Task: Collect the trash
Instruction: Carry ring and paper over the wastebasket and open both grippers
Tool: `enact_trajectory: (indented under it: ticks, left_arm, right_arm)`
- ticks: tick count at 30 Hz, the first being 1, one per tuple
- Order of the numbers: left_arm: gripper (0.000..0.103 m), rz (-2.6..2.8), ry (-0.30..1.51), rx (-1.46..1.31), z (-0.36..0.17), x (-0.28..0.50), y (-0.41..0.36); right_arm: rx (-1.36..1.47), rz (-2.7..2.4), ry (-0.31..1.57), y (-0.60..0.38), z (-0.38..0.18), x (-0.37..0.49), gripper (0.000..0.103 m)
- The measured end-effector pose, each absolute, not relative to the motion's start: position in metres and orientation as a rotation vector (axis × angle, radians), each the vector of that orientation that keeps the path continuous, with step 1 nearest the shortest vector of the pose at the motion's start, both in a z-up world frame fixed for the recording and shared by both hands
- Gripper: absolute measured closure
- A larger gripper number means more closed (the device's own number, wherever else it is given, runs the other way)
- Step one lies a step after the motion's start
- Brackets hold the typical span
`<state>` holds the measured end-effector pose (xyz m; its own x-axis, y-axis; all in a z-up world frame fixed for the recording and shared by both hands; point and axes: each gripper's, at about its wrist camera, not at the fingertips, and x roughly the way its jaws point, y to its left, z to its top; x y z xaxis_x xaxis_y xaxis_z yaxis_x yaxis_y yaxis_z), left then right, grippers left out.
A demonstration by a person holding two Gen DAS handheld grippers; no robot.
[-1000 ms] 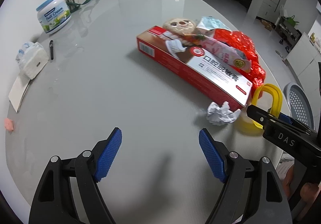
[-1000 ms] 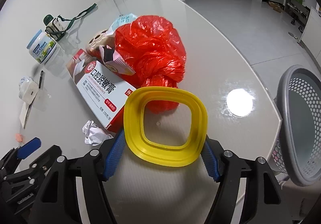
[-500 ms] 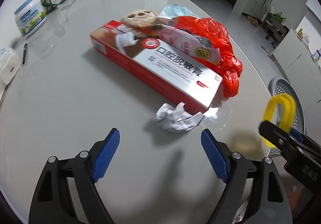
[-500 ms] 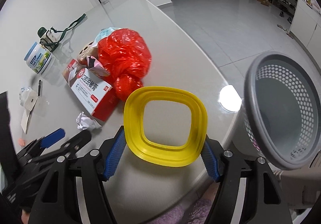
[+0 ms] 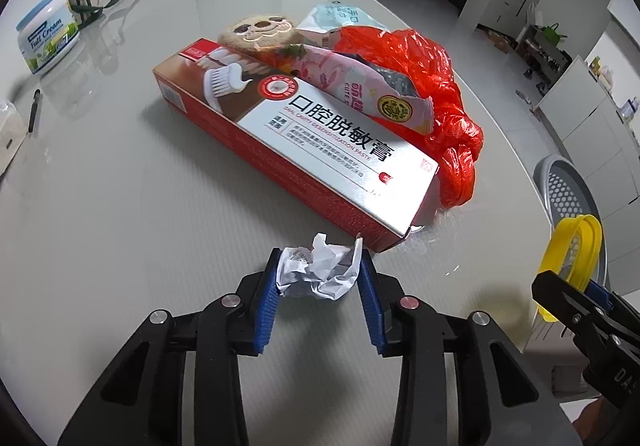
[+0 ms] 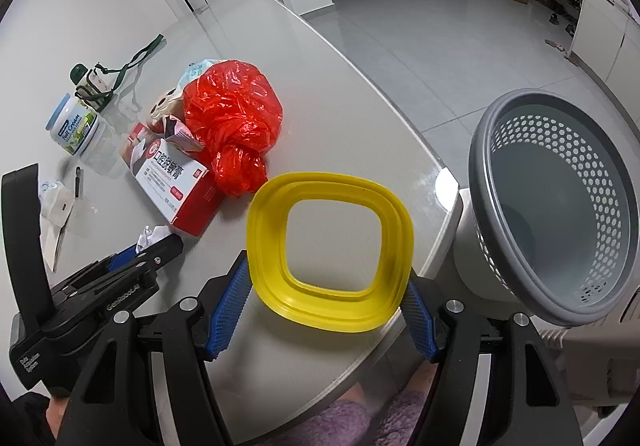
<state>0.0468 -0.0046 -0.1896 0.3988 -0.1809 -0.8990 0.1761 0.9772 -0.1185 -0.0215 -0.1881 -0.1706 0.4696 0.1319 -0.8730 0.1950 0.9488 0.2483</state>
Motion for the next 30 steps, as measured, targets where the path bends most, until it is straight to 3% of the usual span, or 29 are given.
enact_trajectory:
  ticks: [9,15,30]
  left_arm:
    - [0.068,-0.228,1.108,0.041,-0.160,0.032,0.006]
    - [0.068,-0.282,1.075,0.069,-0.134,0.026,-0.026]
    - [0.068,-0.532,1.059,0.158,-0.127,0.016,-0.227]
  right_arm:
    - [0.345,-0.018,1.073,-0.194,-0.159,-0.024,0.036]
    - [0.353,-0.041,1.051,-0.226,-0.143,-0.037,0.036]
    - [0.398,-0.245,1.069,-0.389,-0.147,-0.087,0.036]
